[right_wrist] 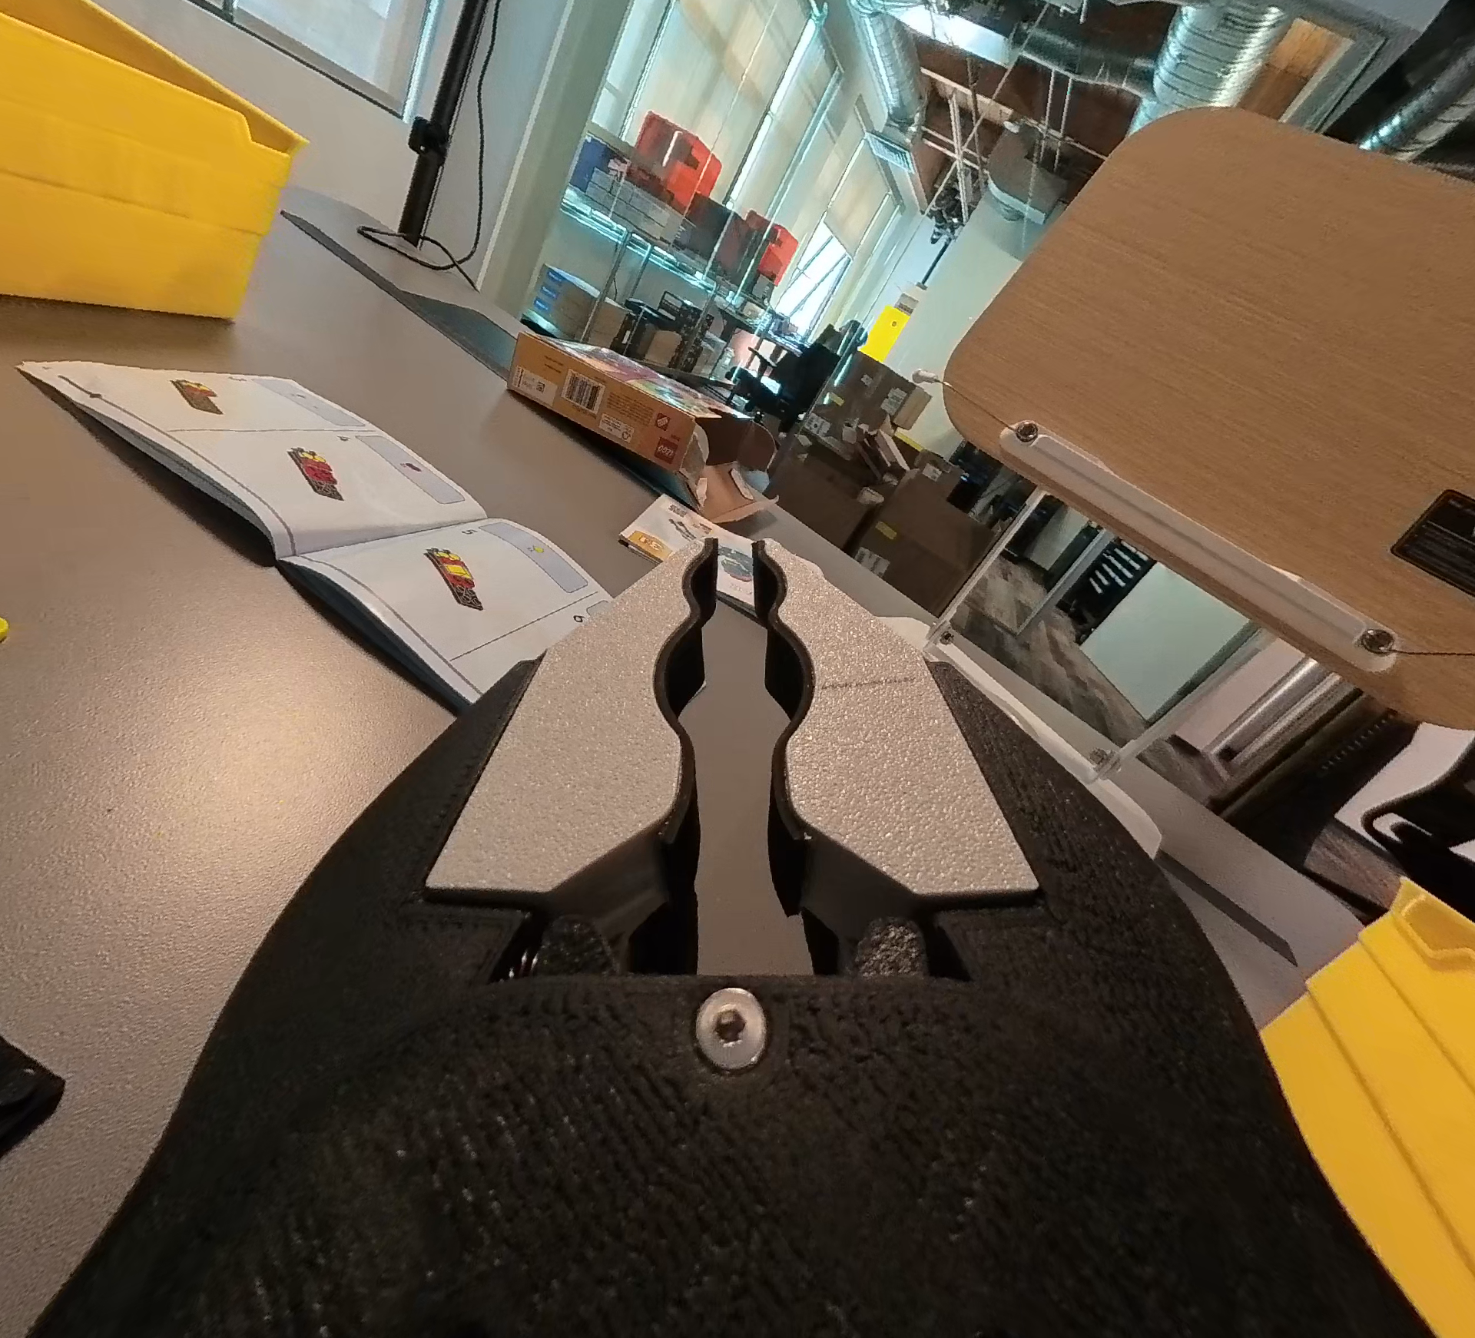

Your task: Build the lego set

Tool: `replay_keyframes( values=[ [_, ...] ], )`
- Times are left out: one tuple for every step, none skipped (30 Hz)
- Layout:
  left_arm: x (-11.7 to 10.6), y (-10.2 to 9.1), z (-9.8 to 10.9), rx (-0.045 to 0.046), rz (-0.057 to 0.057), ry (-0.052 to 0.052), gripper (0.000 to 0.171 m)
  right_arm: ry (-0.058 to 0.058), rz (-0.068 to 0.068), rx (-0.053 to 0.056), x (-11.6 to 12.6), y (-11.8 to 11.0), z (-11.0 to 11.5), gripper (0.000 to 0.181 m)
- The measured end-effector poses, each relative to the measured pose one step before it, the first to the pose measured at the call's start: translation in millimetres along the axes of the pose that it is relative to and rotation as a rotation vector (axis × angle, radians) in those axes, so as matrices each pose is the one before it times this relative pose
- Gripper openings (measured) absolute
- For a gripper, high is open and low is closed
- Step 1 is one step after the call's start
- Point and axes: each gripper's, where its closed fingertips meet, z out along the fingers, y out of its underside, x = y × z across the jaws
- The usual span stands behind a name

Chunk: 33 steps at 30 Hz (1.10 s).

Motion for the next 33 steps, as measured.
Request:
replay_keyframes(
  values=[
    [0.35,0.86,0.27,-0.00236,0.0007,0.005,0.016,-0.0005,-0.0004,-0.0004,-0.16,-0.01,-0.01,0.006],
    [-0.32,-0.07,-0.02,0.00334,0.0014,-0.0006,0.015,-0.0003,-0.0006,-0.0004,-0.05,0.04,0.05,0.006],
    [-0.31,0.36,0.05,-0.0001,-0.0003,-0.0014,0.014,0.0,-0.0007,0.0,-0.12,0.02,0.01,0.007],
    [0.09,0.02,0.09,0.00212,0.0041,-0.0006,0.014,-0.0001,-0.0005,0.0,0.01,0.0,0.0,0.007],
    [-0.33,-0.78,0.19,0.00636,0.0072,-0.0047,0.013,0.0002,-0.0001,-0.0001,-0.02,-0.01,0.08,0.006],
    [-0.74,-0.68,0.23,0.00532,0.0053,-0.0071,0.012,0.0003,0.0001,0.0002,0.03,-0.03,0.01,0.006],
    [-0.5,-0.63,0.15,0.0037,0.004,-0.0051,0.012,0.0004,0.0002,0.0001,0.05,-0.02,0.01,0.007],
    [0.09,-0.61,0.44,0.00334,0.0018,-0.0012,0.012,0.0002,-0.0001,-0.0002,0.03,0.03,-0.01,0.007],
    [0.88,-0.09,0.92,0.00041,0.0003,0.0034,0.012,0.0,-0.0005,0.0,-0.08,-0.07,0.02,0.007],
    [-0.3,-0.2,0.57,0.00128,0.0013,-0.0052,0.01,0.0001,-0.0004,0.0003,-0.08,0.0,-0.05,0.007],
    [-0.65,0.4,0.07,-0.00237,0.0068,-0.0072,0.006,0.0003,0.0002,0.0001,0.02,-0.01,0.0,0.006],
    [0.05,-0.06,0.0,0.00151,0.008,-0.0039,0.005,0.0003,0.0003,-0.0004,0.14,0.01,0.04,0.007],
    [-0.32,0.02,-0.1,0.00002,0.0103,-0.006,0.003,0.0003,-0.0001,0.0001,-0.02,-0.06,-0.05,0.007],
    [-0.17,0.46,-0.46,0.00066,0.011,-0.0046,0.002,-0.0001,-0.0002,0.0004,-0.05,0.03,0.02,0.006],
    [-0.59,-0.19,-1.88,0.00725,0.0121,-0.0069,0.0,0.0,0.0,-0.0002,-0.12,-0.03,0.0,0.006],
    [-1.06,-2.44,-4.12,0.02707,0.0123,-0.0099,0.0,-0.0002,-0.0001,0.0,-0.01,0.0,0.0,0.006],
    [0.53,-4.55,-6.5,0.04614,0.0149,-0.0001,0.0,-0.0004,-0.0002,0.0001,-0.11,-0.06,-0.05,0.006],
    [2.43,-7.61,-8.36,0.07129,0.0172,0.0086,0.0,-0.0006,-0.0003,-0.0002,-0.12,0.0,0.07,0.007],
    [3.39,-8.63,-9.23,0.07795,0.0111,0.011,0.0,-0.0002,-0.0005,-0.0003,-0.06,0.02,0.06,0.006],
    [3.26,-6.97,-8.66,0.06473,0.007,0.0075,0.0,-0.0006,-0.0006,-0.0005,-0.2,0.12,0.11,0.007],
    [1.54,-3.81,-7.14,0.04087,0.0058,-0.0027,0.0,-0.0008,-0.001,-0.0009,-0.27,0.02,0.11,0.006],
    [-1.15,-0.45,-4.82,0.01513,0.0029,-0.0171,0.0,-0.0008,-0.0015,-0.0007,-0.22,0.13,0.17,0.007],
    [-2.27,2.17,-2.21,-0.00429,0.0025,-0.0194,0.0,-0.0012,-0.0017,-0.0003,-0.34,-0.01,0.01,0.006],
    [-3.34,3.36,0.48,-0.01352,-0.0054,-0.0225,0.0,0.0001,-0.0007,0.0002,-0.11,-0.01,0.03,0.007],
    [-5.03,3.95,2.89,-0.02375,-0.0166,-0.0251,0.0,-0.0005,0.0007,-0.0002,-0.06,0.07,0.05,0.007],
    [-4.81,2.55,4.5,-0.02171,-0.0171,-0.0173,0.004,-0.0015,0.0005,-0.0007,-0.19,0.03,0.1,0.007],
    [-3.1,1.23,5.52,-0.01761,-0.0242,0.0012,0.007,-0.0008,-0.0003,0.0005,-0.21,-0.03,-0.03,0.007],
    [-0.69,-0.13,6.07,-0.01499,-0.0443,0.0232,0.009,0.0003,-0.0004,0.0013,0.05,-0.23,-0.19,0.006],
    [2.61,-0.99,6.11,-0.01336,-0.0448,0.0459,0.011,0.0001,0.0003,0.0006,-0.02,-0.11,-0.1,0.006],
    [4.44,-1.24,5.98,-0.01108,-0.0251,0.0525,0.011,0.0001,0.0003,0.0002,-0.01,-0.02,0.01,0.006],
    [0.83,-0.43,5.77,-0.01395,-0.0131,0.0227,0.011,-0.0008,-0.0003,0.0002,-0.14,0.06,0.0,0.006],
    [-2.44,0.61,5.17,-0.01963,-0.0032,-0.0055,0.011,-0.0014,-0.0005,-0.0004,-0.29,-0.01,-0.01,0.006],
    [-2.4,1.34,4.66,-0.02167,0.0066,-0.0122,0.011,-0.0012,-0.0007,-0.0004,-0.18,0.03,0.05,0.006]
  ],
)
